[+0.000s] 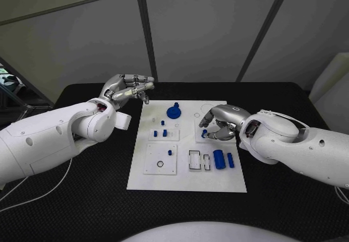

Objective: Assemble the parts on the task board

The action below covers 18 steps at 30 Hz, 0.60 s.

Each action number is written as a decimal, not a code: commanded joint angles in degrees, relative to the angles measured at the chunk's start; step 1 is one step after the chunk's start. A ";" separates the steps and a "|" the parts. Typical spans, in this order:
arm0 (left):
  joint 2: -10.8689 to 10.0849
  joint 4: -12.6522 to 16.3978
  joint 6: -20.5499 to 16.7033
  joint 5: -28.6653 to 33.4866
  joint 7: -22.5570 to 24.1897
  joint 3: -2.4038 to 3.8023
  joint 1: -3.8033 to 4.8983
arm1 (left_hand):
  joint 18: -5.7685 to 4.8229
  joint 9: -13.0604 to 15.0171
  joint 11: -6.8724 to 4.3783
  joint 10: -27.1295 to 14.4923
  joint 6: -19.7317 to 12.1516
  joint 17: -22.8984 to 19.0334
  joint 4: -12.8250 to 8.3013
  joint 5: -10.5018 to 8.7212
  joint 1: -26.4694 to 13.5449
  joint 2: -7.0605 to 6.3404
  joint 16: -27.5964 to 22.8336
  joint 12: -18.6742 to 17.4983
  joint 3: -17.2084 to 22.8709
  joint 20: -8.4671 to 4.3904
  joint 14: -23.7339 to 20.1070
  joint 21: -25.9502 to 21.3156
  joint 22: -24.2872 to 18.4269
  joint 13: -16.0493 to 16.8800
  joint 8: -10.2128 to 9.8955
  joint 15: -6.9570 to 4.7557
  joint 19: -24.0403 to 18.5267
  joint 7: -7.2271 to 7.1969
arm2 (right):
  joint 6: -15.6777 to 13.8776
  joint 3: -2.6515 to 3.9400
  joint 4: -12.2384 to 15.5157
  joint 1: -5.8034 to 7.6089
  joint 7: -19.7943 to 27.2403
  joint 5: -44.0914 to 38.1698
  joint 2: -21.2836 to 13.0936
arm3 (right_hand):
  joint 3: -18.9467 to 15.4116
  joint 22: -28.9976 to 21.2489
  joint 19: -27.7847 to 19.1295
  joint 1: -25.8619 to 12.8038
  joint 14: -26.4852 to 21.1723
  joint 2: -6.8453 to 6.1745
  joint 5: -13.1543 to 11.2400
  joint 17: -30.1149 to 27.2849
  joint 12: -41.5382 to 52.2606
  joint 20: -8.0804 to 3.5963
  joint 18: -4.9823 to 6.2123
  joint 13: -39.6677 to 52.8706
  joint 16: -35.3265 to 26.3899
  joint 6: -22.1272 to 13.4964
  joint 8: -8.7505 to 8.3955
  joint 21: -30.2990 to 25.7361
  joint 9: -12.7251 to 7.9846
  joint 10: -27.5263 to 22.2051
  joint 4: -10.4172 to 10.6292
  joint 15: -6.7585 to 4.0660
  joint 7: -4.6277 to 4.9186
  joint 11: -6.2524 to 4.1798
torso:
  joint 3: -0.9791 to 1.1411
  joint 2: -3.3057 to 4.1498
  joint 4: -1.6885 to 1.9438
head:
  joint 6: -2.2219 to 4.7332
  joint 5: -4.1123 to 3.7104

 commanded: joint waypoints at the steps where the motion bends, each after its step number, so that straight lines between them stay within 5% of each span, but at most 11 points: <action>1: -0.02 0.08 0.64 0.18 0.20 0.04 0.08 | -0.17 -0.06 0.14 -0.42 -0.27 -0.08 0.04 -0.30 -0.06 0.59 -0.03 0.18 -0.41 0.16 -0.45 -0.25 -0.09 -0.04 0.23 -0.03 -0.25 0.22 | 3.82 0.04 -0.38 0.09 -0.14 -0.35 0.43 | -0.36 -0.08 -0.39 0.39 2.16 -0.06 -0.07 -0.09 0.18 0.18 0.24 -0.06 -0.22 -0.02 0.05 -0.32 0.07 -0.17 0.04 0.48 -0.23 -0.07 | -0.04 0.00 0.00 | -0.14 -0.04; 18: 0.19 -0.04 0.74 0.18 0.15 0.04 0.07 | -0.17 -0.06 0.14 -0.42 -0.27 -0.08 0.04 -0.30 -0.06 0.59 -0.03 0.18 -0.41 0.16 -0.45 -0.25 -0.09 -0.04 0.23 -0.03 -0.25 0.22 | 5.62 0.03 -1.49 0.07 -0.82 -1.27 1.84 | 2.47 2.22 1.37 3.71 2.51 3.58 -1.32 0.90 4.52 -0.79 -0.23 0.32 0.60 4.83 1.79 1.12 0.90 7.67 -0.47 -0.74 -0.50 -1.60 | 0.09 -0.05 -0.05 | -0.58 0.16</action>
